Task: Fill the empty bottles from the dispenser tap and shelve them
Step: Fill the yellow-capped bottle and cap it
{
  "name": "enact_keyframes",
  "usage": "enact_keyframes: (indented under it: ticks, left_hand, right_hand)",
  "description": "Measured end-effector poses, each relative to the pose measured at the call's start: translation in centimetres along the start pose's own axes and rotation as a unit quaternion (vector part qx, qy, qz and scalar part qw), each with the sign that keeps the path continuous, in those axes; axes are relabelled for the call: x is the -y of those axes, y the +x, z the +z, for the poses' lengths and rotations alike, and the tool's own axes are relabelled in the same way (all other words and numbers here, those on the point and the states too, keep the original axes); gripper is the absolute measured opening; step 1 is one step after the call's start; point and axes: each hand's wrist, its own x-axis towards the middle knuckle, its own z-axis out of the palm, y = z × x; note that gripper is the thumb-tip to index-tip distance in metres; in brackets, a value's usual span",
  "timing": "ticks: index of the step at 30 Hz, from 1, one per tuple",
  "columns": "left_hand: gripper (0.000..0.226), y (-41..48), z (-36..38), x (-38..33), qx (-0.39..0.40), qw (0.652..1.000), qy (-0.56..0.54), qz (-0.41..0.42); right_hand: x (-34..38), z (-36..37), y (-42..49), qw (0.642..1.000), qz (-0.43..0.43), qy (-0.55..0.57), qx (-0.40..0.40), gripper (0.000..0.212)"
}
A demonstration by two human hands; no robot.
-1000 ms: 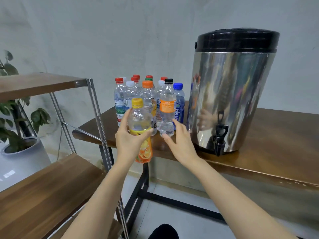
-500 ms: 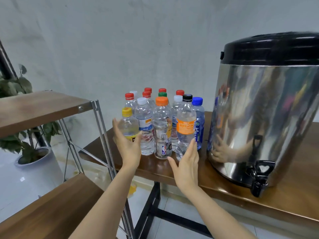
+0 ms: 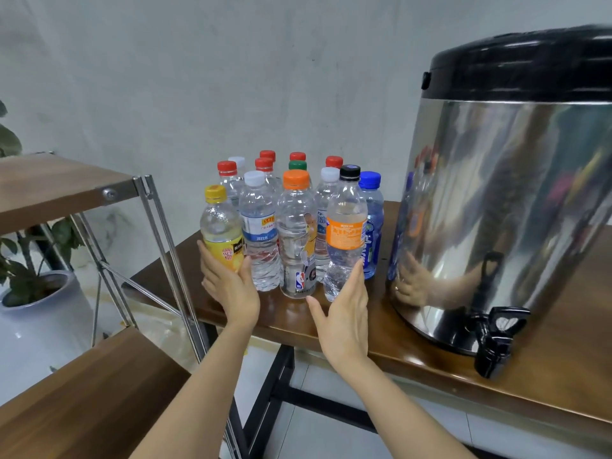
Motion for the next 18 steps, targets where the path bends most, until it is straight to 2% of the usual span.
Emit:
enact_keyframes:
  ticks: [8, 13, 16, 18]
  left_hand:
    - [0.088, -4.9, -1.3, -0.3, 0.058, 0.998, -0.006, -0.027]
    - [0.057, -9.2, -2.8, -2.7, 0.079, 0.996, -0.023, 0.027]
    - [0.031, -12.5, -3.5, -5.5, 0.119, 0.985, -0.110, 0.056]
    - [0.023, -15.3, -4.1, -8.1, 0.151, 0.967, -0.189, 0.077]
  right_hand:
    - [-0.1, -1.2, -0.7, 0.998, 0.008, 0.062, 0.019, 0.098]
    - [0.3, -4.5, -3.5, 0.995, -0.054, 0.089, 0.008, 0.076]
    - [0.2, -7.6, -5.6, 0.989, -0.088, 0.113, -0.020, 0.061]
    - [-0.5, -10.1, -7.0, 0.984, -0.105, 0.134, -0.047, 0.052]
